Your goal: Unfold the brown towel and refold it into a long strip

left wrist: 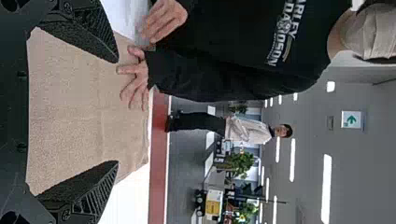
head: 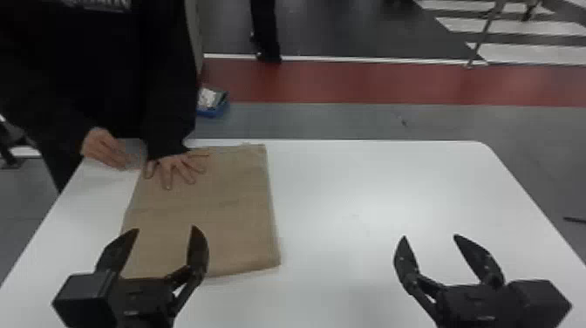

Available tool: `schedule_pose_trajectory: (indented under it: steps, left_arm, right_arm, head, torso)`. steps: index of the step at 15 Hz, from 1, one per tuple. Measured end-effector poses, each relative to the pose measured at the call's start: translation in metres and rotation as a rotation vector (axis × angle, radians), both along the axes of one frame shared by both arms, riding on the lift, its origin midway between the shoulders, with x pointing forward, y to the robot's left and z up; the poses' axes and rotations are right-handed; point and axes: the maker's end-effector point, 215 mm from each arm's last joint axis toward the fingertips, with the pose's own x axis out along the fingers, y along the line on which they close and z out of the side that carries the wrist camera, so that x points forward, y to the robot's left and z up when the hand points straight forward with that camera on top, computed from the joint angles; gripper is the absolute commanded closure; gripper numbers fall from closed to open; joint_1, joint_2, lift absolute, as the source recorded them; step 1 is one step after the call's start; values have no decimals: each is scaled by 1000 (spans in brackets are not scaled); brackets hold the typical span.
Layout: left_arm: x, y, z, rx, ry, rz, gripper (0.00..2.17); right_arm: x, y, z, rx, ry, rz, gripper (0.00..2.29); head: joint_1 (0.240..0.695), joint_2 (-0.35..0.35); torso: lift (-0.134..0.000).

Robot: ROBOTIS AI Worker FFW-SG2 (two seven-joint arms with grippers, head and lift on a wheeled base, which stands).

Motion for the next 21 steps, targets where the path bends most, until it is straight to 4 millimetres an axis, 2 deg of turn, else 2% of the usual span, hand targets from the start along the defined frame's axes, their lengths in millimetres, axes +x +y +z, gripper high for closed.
schedule_pose_trajectory:
  steps: [21]
  left_arm:
    - [0, 0, 0, -1, -1, 2, 110]
  right_arm:
    - [0, 0, -2, 1, 4, -3, 127]
  head:
    - [695, -62]
  torso:
    - [-103]
